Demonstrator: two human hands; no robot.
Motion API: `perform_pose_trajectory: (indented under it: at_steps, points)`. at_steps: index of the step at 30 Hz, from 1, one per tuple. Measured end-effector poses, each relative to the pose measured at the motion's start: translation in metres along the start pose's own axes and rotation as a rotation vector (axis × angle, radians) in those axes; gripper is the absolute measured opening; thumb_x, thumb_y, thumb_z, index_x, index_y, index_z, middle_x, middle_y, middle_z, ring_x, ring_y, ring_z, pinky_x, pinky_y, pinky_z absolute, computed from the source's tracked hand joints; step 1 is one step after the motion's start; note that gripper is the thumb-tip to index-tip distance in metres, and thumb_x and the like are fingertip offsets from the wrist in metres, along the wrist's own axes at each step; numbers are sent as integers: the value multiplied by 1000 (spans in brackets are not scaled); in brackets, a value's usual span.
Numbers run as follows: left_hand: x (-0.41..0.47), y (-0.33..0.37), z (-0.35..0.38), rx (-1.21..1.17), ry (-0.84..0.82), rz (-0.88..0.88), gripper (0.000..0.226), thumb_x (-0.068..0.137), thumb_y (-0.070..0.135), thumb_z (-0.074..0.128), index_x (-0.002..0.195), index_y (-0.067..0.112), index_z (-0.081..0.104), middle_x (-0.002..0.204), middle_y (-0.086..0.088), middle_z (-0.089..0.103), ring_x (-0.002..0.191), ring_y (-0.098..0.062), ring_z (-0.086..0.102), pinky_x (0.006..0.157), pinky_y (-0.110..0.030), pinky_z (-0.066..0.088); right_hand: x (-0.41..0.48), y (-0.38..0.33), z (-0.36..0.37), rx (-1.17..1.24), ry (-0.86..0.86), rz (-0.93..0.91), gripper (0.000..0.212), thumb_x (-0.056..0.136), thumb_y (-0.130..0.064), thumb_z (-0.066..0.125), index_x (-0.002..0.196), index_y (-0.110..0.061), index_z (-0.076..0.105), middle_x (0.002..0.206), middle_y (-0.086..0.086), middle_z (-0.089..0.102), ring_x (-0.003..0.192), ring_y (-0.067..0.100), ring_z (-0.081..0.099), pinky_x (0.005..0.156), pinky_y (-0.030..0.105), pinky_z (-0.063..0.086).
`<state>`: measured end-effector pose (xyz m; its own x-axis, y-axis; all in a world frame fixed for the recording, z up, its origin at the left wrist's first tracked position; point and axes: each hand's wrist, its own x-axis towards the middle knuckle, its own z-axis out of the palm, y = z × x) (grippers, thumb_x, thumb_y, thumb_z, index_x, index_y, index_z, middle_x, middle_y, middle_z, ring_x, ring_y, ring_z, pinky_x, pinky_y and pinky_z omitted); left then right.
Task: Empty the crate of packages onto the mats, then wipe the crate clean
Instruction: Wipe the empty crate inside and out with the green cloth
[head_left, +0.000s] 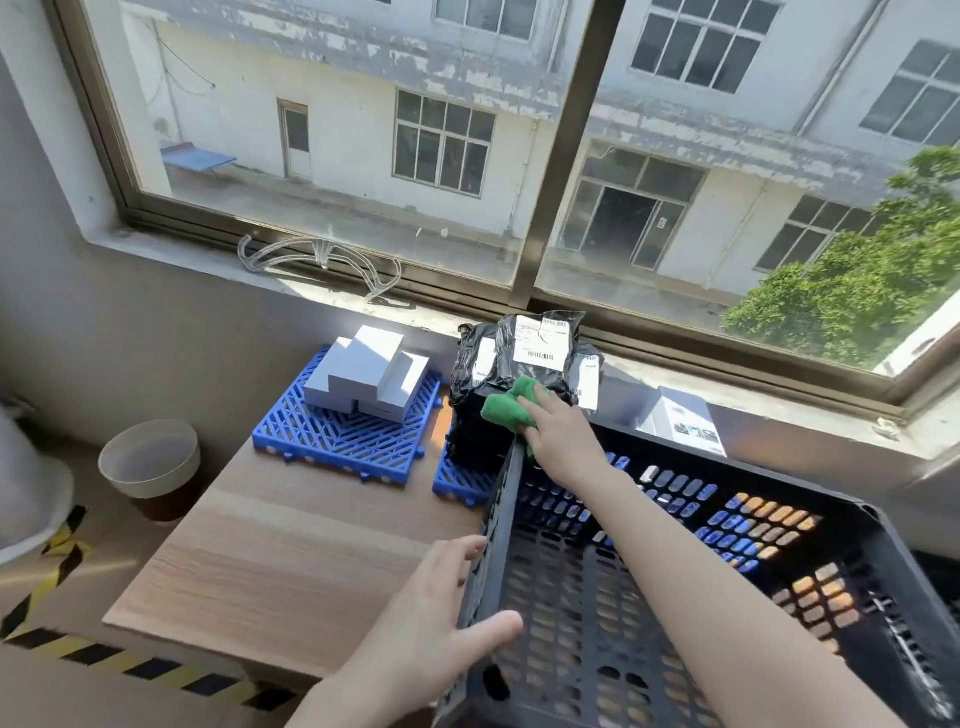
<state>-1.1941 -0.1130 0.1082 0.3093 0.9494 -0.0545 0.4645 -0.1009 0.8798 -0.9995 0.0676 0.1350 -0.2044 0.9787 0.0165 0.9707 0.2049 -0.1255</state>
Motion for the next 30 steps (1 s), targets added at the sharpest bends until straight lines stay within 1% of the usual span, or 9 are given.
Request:
perform_pose_trajectory:
  at_steps: [4,10,13,15,17,20,22,27,30]
  points:
    - [36,10,5,105,168,89,69,91,43,62,148,34,24,145,24,28,136,7,25,115,-18,20,-7,24,4,-62,102,-85,58,94,-2,45,149,-13,29,159,6,16,146,23,19,119,40,19]
    - [93,29,23,282,162,148,74,94,46,54,154,32,13,159,16,11,148,-3,4,120,-24,9,-29,73,3,-127,171,-110,64,93,3,43,151,-16,25,160,6,13,147,22,14,120,35,11]
    - [120,35,27,379,122,167,72,97,49,48,155,31,9,161,16,2,149,-5,-4,118,-25,3,-43,99,6,-150,178,-42,67,81,5,60,143,-12,42,153,10,33,140,27,33,115,40,29]
    - [138,37,29,453,89,170,71,98,50,45,155,30,8,162,15,-1,149,-7,-8,117,-25,-1,-55,120,8,-150,168,35,69,65,2,77,130,-10,58,138,12,53,125,28,54,102,41,45]
    - [159,38,31,534,62,173,71,98,52,42,155,30,6,162,15,-2,149,-8,-9,120,-32,2,-68,138,4,-135,147,113,69,59,-3,83,125,-9,62,132,11,58,117,28,59,97,41,48]
    - [190,36,28,601,18,182,72,97,55,40,155,29,7,163,13,-3,150,-10,-8,123,-43,8,-83,153,3,-83,206,211,64,86,-6,59,146,-13,38,155,5,28,142,22,29,117,34,21]
    - [204,33,27,629,-15,178,73,97,58,38,156,29,6,163,12,-3,150,-11,-9,122,-44,6,-86,149,2,-21,205,282,60,95,-11,43,152,-19,24,160,-2,9,148,15,6,119,30,3]
    - [225,27,27,560,-60,257,87,82,78,19,155,34,-1,163,13,7,149,-11,-11,121,-45,-1,-61,109,6,40,239,367,56,99,-23,38,152,-24,19,161,-4,5,148,15,-1,120,30,-3]
    - [227,21,29,433,-13,281,92,75,79,11,154,35,-4,160,14,18,149,-9,-7,121,-43,0,-39,70,19,41,232,316,56,96,-26,40,150,-21,28,159,-1,17,148,19,10,121,38,9]
